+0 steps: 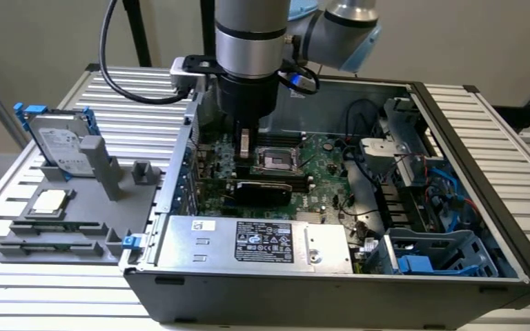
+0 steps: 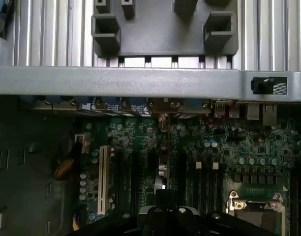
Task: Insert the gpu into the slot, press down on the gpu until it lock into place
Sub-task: 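Press down on the gpu until it lock into place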
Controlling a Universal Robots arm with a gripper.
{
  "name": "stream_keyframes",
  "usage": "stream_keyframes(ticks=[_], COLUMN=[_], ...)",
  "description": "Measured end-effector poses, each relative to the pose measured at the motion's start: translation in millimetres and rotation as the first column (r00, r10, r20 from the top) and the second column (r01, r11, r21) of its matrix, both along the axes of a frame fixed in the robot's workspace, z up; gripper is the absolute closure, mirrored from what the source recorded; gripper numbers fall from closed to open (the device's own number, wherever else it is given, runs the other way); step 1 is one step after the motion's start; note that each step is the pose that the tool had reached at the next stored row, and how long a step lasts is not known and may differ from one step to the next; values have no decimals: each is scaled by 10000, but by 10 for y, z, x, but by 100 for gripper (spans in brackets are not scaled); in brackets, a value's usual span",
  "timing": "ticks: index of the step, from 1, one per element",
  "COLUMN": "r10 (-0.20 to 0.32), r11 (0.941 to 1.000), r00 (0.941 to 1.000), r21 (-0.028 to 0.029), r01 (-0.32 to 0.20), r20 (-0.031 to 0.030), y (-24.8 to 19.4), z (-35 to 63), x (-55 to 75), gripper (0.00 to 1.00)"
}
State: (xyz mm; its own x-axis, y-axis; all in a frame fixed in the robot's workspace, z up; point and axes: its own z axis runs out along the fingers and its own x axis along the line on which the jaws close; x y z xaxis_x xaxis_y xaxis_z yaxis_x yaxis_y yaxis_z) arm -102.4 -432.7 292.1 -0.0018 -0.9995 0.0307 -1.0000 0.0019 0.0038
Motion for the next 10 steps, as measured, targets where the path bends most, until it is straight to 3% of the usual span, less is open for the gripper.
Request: stream_keyframes(ticks=[1, 2, 5, 7, 9, 10], r10=[1, -1, -2, -2, -2, -3], r11=[10000, 10000, 10000, 10000, 9998, 9998], r00=[10000, 9999, 9999, 10000, 10000, 10000], r21=[2, 9, 60, 95, 178, 182], r01=[-1, 1, 1, 1, 1, 2], r20=[88, 121, 119, 81, 57, 55], y=[0, -1, -9, -18, -23, -22], z=[1, 7, 95, 165, 184, 185], x=[17, 39, 120, 180, 194, 196], gripper=[89, 89, 89, 89, 89, 89])
